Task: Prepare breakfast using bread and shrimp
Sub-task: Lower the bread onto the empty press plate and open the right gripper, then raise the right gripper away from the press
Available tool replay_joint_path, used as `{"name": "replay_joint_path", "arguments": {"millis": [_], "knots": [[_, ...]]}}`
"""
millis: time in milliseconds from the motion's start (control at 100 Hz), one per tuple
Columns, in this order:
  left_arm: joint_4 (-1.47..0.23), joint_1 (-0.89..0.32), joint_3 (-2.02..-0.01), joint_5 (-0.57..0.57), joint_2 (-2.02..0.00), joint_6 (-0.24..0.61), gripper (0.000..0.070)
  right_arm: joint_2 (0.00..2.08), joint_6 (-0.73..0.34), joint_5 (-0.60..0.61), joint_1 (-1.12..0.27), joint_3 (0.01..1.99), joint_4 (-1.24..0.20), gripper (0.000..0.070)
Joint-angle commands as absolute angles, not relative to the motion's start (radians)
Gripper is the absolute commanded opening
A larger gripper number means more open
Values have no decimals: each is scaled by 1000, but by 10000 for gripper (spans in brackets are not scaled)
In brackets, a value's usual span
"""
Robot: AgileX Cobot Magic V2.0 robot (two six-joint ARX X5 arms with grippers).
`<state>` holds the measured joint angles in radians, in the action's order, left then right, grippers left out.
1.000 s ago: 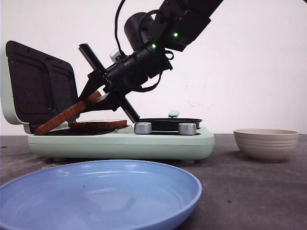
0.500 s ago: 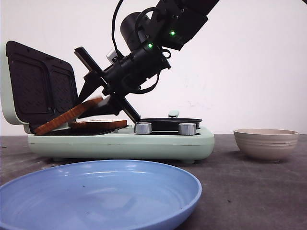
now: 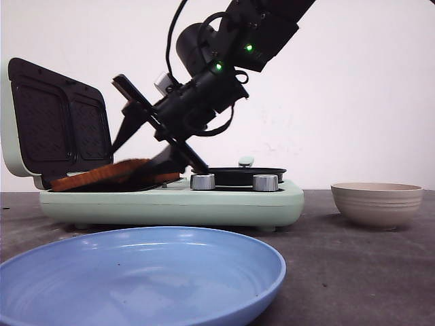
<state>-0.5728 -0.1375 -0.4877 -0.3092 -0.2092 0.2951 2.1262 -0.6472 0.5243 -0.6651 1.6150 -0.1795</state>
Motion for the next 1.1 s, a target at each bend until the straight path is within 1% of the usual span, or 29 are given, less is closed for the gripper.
{"name": "replay_joint_path", "arguments": {"millis": [0, 120, 440, 580, 650, 810, 910, 1090], "knots": [[-561, -138, -493, -306, -211, 280, 405, 2115, -583, 507, -670, 1633, -196, 302], [-561, -138, -493, -306, -211, 280, 405, 2087, -537, 470, -662, 1634, -226, 302], [-561, -138, -493, -305, -211, 280, 405, 1998, -447, 408, -658, 1634, -241, 302], [-561, -138, -493, -305, -211, 280, 405, 1924, -357, 329, -657, 1634, -276, 302], [-561, -138, -493, -305, -211, 280, 405, 1877, -300, 271, -654, 1634, -305, 302], [-561, -138, -493, -305, -211, 280, 405, 1766, -176, 177, -641, 1634, -395, 302], [-561, -138, -493, -305, -211, 280, 405, 1699, -130, 155, -625, 1634, -463, 302], [-561, -138, -493, -303, -211, 280, 405, 1589, -7, 140, -614, 1634, -608, 301]]}}
